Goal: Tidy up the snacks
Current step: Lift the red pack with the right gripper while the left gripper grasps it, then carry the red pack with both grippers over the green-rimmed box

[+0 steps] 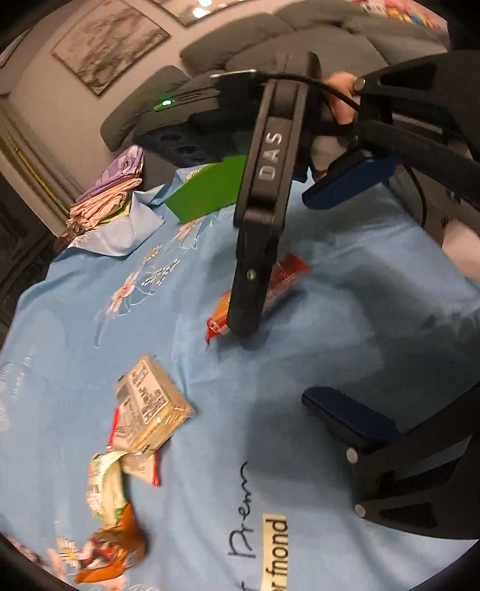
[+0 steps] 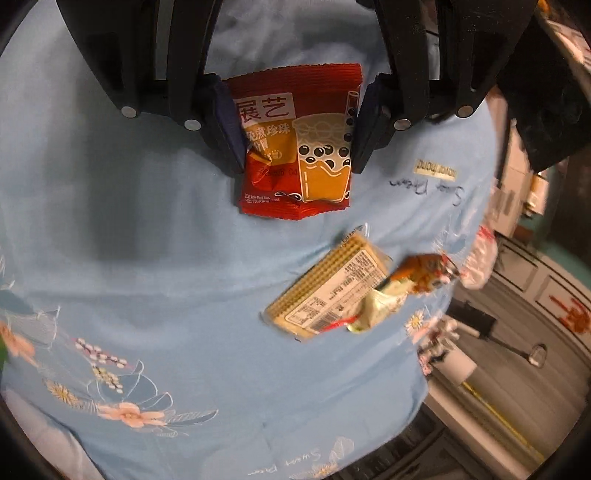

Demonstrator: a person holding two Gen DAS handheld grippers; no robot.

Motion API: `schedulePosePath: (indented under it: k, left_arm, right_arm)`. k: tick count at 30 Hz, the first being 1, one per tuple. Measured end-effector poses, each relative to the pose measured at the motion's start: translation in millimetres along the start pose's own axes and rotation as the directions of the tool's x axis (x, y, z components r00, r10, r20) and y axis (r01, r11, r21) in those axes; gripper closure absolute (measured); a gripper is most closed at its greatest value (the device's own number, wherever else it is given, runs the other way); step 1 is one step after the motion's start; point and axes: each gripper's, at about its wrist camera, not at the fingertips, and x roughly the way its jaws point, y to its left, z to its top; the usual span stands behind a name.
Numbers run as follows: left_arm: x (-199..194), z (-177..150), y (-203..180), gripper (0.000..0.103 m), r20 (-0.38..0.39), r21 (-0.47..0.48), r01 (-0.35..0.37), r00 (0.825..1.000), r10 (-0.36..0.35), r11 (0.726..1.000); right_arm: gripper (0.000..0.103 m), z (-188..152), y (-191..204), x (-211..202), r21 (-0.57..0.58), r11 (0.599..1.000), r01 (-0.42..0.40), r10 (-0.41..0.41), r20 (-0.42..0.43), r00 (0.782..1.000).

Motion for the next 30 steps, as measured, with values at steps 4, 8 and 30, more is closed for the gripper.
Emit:
schedulePosePath:
  k: [4, 8, 30]
  left_arm:
    - [3, 5, -1, 0.011, -0.042, -0.054, 0.128, 0.991, -0.130, 0.990]
    - [12, 12, 0, 0.012, -0.064, -0.105, 0.191, 0.978, -0.198, 0.976]
    - [31, 31, 31, 0.083, -0.037, -0.241, 0.209, 0.974, -0.224, 0.948]
  right_arm:
    - [0.018, 5, -10, -5, 0.105, 0.990, -0.090, 0.095, -0.042, 0.995]
    - [0.016, 9, -26, -11, 0.206, 0.958, -0.199, 0.207, -0.019, 0.978]
    - [0.077, 17, -47, 17, 0.281, 0.935, -0.215, 0.212, 0.040, 0.976]
